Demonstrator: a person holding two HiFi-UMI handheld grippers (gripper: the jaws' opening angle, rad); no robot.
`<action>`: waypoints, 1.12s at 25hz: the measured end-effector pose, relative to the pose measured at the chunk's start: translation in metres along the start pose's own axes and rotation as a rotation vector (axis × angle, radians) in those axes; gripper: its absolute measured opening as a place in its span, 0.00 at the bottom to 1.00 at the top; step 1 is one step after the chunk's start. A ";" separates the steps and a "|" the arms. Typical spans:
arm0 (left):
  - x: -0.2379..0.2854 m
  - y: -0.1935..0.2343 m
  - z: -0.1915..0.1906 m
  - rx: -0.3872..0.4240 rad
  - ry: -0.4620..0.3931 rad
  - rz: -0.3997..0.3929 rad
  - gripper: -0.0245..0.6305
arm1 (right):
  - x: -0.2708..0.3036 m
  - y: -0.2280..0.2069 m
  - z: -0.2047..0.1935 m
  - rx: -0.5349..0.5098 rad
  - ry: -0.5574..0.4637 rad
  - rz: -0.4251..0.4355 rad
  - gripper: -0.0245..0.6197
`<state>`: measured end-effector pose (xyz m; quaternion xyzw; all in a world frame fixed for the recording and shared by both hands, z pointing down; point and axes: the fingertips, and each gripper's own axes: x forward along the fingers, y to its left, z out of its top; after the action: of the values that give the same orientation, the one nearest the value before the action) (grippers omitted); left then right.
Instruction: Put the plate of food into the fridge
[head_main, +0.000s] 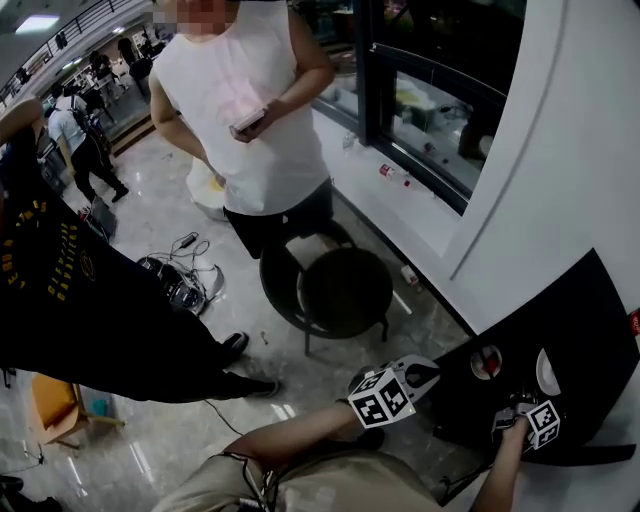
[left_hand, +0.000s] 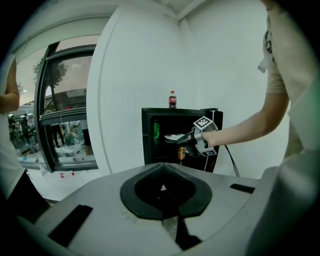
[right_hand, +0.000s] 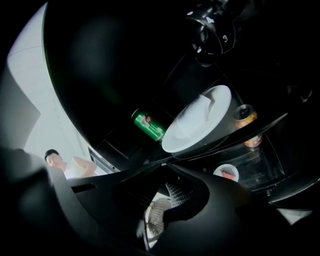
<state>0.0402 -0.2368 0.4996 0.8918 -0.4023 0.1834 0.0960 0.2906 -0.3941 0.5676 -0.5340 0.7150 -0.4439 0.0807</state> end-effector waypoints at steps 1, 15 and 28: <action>0.000 0.000 -0.001 0.001 -0.001 0.000 0.05 | 0.000 0.000 -0.001 0.001 0.000 0.001 0.10; -0.010 0.006 -0.005 -0.021 -0.017 0.051 0.05 | -0.014 0.050 -0.051 -0.166 0.086 0.128 0.09; -0.024 0.006 0.004 -0.056 -0.069 0.077 0.05 | -0.037 0.143 -0.078 -0.595 0.055 0.210 0.09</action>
<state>0.0218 -0.2259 0.4867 0.8785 -0.4443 0.1446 0.0998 0.1607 -0.3158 0.4972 -0.4452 0.8667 -0.2186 -0.0529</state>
